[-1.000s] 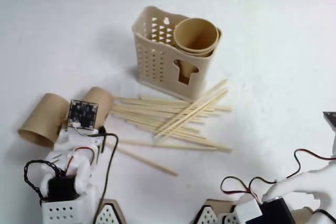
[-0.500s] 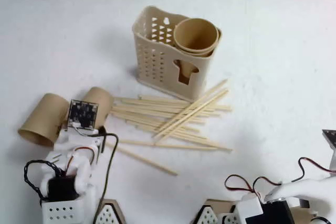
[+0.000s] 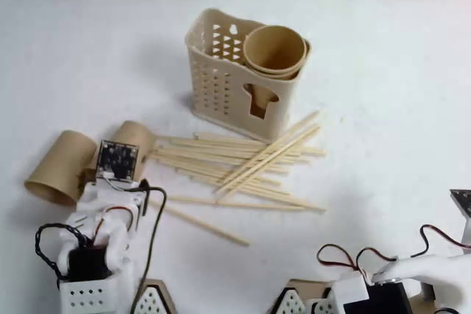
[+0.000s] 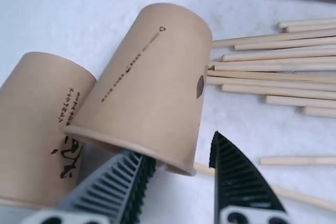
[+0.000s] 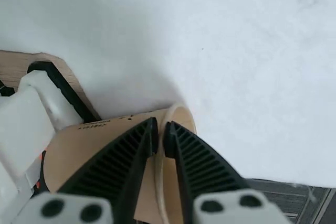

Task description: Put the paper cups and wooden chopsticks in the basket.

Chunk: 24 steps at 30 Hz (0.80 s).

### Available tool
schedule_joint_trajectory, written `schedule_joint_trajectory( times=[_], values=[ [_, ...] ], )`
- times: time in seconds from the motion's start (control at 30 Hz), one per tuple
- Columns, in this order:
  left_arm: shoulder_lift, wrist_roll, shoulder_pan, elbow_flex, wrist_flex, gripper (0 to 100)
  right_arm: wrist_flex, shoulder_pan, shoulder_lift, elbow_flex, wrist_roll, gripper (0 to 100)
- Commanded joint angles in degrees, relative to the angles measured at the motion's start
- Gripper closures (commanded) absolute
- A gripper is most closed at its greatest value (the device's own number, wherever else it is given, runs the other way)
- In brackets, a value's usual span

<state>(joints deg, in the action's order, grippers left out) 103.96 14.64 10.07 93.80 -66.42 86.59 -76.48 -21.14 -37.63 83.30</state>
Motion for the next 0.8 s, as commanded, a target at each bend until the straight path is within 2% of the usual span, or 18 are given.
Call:
schedule_joint_trajectory(
  times=[0.0, 0.27, 0.43, 0.6, 0.77],
  values=[
    [0.57, -0.18, 0.57, -0.62, 0.88, 82, 0.22, 0.13, -0.22, 0.26, 0.88, 98.0],
    [0.57, -0.18, 0.57, -0.62, 0.79, 82, 10.33, 13.41, -0.75, 2.11, 0.00, 98.0],
    [0.57, -0.18, 0.57, -0.53, 0.88, 82, 11.65, 23.60, -0.31, 6.59, -9.67, 98.0],
    [0.57, -0.18, 0.57, -0.53, 0.97, 82, 11.65, 33.98, -1.10, 8.79, -16.26, 98.0],
    [0.57, -0.18, 0.57, -0.53, 1.05, 82, 11.65, 40.92, -3.21, 13.54, -21.71, 98.0]
  ],
)
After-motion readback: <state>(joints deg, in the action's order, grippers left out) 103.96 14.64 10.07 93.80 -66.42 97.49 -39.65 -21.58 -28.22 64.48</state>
